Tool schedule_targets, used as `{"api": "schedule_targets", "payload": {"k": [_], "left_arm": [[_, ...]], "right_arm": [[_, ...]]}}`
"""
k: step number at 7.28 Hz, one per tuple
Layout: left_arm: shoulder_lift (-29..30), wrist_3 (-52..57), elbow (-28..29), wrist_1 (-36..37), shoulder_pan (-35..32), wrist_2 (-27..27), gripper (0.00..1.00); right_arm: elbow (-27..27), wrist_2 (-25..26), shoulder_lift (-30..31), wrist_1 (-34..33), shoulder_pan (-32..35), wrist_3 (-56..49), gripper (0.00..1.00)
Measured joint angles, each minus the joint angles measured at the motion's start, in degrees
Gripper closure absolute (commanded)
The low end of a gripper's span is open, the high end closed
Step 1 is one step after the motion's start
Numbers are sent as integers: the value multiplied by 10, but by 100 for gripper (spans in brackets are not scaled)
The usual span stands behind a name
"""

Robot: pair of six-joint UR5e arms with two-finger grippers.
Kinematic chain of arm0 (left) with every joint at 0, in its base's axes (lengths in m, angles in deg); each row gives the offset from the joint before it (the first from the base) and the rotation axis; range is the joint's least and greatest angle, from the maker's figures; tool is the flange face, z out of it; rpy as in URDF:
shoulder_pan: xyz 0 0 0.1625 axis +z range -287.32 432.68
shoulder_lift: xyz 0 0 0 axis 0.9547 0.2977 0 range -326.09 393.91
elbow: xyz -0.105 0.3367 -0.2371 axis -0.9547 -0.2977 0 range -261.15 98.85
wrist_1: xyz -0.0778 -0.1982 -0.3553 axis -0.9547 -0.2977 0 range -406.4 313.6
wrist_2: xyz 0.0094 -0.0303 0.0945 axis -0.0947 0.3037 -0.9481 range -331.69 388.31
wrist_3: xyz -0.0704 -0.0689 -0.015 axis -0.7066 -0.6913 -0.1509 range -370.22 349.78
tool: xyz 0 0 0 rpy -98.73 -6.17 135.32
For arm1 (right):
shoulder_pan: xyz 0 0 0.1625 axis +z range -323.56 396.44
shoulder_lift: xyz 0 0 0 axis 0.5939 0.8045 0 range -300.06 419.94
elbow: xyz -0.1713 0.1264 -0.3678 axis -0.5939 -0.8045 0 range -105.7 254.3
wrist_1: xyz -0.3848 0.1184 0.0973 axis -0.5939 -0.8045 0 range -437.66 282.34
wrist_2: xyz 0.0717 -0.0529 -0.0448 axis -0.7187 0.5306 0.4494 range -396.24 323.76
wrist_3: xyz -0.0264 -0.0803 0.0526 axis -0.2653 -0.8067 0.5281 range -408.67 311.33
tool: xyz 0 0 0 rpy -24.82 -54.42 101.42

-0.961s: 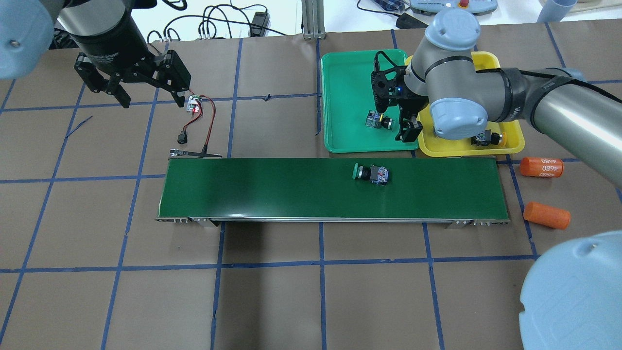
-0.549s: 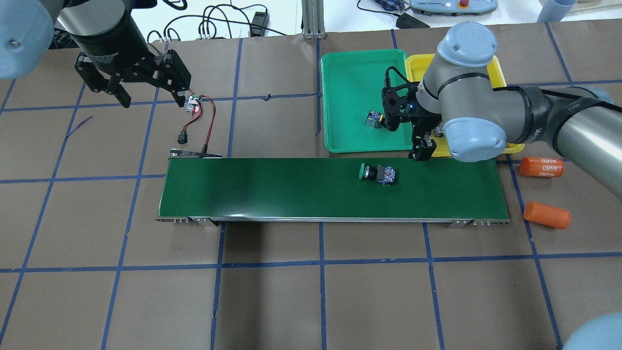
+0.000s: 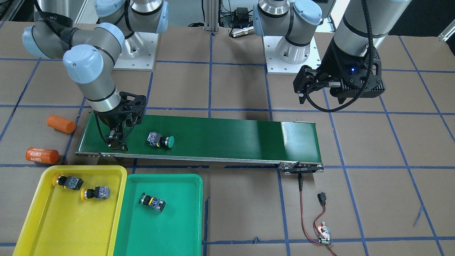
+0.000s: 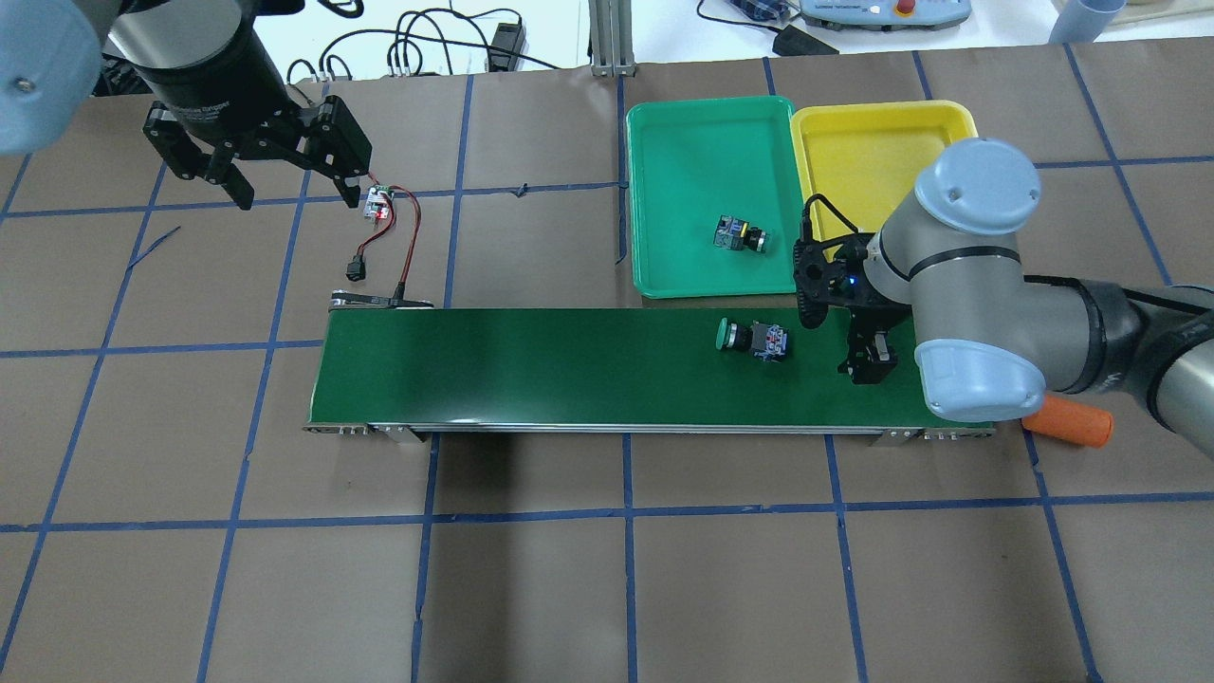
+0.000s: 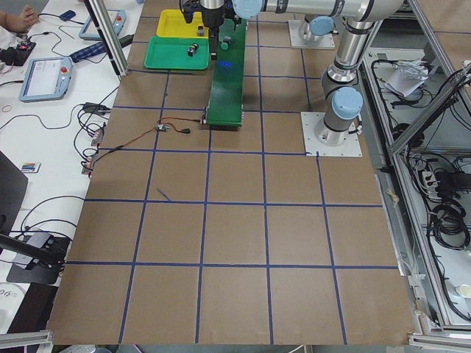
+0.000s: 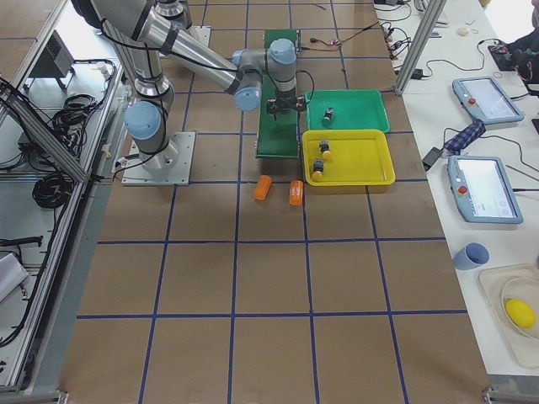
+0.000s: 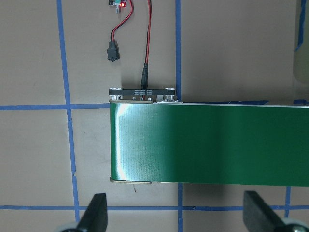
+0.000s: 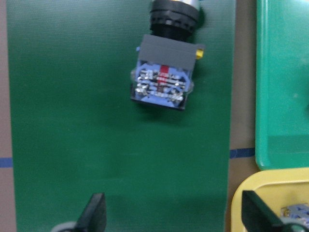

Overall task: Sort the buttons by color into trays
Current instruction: 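Return right gripper to the belt's far end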

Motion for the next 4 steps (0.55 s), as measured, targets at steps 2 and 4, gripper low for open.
{"api": "schedule_targets", "payload": {"k": [2, 4], "left_arm": [[-1, 0, 0, 0, 0, 0, 0], [-2, 0, -1, 0, 0, 0, 0]], "right_arm": [[14, 2, 5, 1, -4, 6, 0], [18, 9, 6, 5, -4, 8, 0]]}}
